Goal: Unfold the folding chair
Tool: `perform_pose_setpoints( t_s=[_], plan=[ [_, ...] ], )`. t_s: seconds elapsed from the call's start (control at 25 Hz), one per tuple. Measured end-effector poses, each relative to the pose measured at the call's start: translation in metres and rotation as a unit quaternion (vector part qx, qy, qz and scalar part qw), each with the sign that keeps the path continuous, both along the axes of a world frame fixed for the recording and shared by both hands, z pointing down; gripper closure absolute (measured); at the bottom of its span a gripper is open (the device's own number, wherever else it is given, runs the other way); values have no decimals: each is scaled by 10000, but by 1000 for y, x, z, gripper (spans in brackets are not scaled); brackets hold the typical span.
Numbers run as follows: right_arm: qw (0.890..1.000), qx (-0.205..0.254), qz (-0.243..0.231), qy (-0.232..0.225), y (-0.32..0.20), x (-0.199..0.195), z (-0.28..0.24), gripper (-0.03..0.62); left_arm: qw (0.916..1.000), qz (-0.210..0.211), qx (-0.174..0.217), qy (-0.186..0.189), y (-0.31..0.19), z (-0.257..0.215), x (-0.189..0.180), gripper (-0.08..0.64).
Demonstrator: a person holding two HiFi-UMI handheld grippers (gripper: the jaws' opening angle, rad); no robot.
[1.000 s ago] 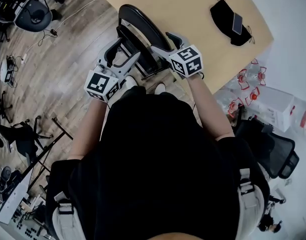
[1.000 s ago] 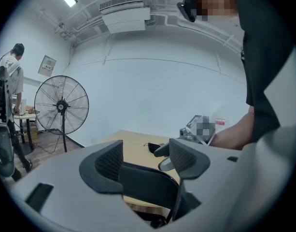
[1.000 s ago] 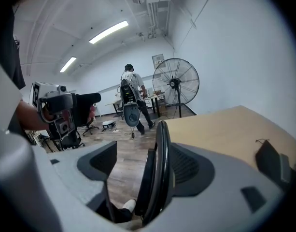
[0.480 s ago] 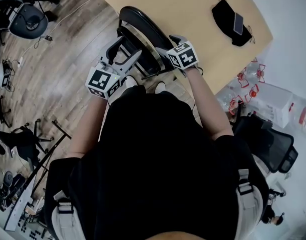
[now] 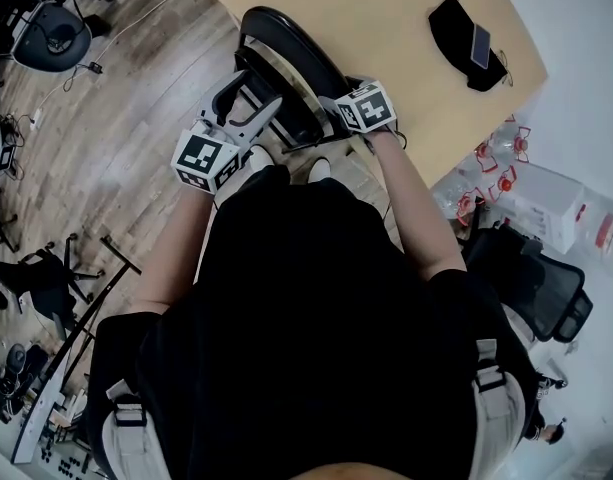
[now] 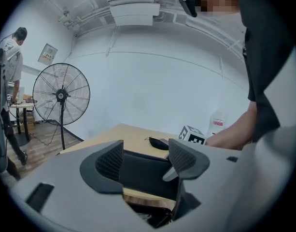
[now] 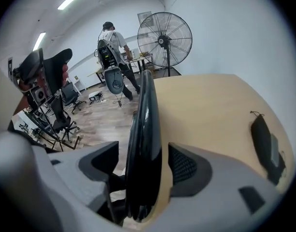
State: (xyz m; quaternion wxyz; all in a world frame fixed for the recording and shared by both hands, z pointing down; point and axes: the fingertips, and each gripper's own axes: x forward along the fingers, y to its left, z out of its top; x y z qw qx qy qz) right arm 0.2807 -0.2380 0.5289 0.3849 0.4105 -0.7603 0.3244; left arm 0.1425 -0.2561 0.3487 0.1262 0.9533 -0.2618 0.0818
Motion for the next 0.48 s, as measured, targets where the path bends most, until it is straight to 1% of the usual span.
perform_pose_setpoints(
  t_s=[0.04, 0.2, 0.36, 0.48],
  plan=[
    [10000, -18, 24, -9, 0, 0, 1, 276, 10000, -7, -21, -11, 0, 3, -1, 273],
    [9999, -70, 117, 4, 1, 3, 2, 360, 10000, -36, -92, -13, 1, 9, -3, 273],
    [9998, -32, 203, 42, 0, 5, -1, 407, 9999, -74, -135, 46, 3, 7, -6, 273],
    [9999, -16, 146, 8, 0, 3, -2, 449, 9999, -109, -114, 46, 7, 4, -6, 273]
  ],
)
